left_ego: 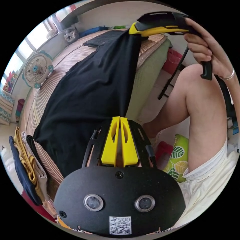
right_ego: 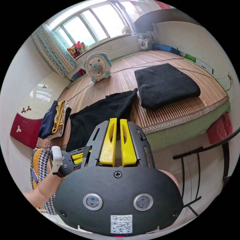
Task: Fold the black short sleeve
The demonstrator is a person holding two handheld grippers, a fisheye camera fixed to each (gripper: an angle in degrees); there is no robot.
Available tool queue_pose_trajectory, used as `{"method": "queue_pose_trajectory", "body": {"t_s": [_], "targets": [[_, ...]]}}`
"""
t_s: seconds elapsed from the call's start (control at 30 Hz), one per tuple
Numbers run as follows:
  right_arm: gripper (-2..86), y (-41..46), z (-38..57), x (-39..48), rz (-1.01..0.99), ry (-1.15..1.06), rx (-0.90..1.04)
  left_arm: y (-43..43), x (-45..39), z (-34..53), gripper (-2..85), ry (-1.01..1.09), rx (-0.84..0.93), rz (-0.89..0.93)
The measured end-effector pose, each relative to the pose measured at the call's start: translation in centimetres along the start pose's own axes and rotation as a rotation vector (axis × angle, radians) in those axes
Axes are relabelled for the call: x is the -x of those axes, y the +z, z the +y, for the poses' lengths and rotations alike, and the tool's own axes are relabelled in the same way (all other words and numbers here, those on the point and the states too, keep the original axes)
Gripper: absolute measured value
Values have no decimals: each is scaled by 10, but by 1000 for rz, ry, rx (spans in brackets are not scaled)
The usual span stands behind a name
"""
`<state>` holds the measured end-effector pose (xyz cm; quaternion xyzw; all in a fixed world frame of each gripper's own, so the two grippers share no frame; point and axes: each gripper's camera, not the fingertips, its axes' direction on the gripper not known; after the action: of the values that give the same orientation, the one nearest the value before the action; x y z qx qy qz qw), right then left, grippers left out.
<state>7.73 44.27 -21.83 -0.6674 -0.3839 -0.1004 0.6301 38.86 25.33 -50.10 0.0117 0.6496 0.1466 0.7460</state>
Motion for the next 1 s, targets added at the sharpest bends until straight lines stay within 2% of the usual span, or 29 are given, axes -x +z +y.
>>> {"method": "queue_pose_trajectory", "body": {"t_s": [0.13, 0.2, 0.33, 0.43, 0.6, 0.83, 1.0], "targets": [[-11, 0, 3, 30, 23, -36, -16, -29, 13, 18, -1, 1, -82, 52], [-11, 1, 5, 42, 35, -49, -16, -47, 28, 30, 4, -16, -100, -19], [-11, 8, 9, 75, 68, -85, -10, -82, 99, 83, 17, -272, -161, -205], [-12, 16, 12, 106, 107, -131, -16, -100, 151, 127, 29, -481, -205, -200], [-11, 30, 19, 168, 185, -259, -31, -116, 192, 181, 46, -667, -248, -209], [-11, 59, 48, 297, 317, -619, -93, -119, 200, 199, 57, -685, -241, -229], [-12, 83, 102, 387, 236, -894, -105, -122, 213, 214, 55, -749, -257, -208]]}}
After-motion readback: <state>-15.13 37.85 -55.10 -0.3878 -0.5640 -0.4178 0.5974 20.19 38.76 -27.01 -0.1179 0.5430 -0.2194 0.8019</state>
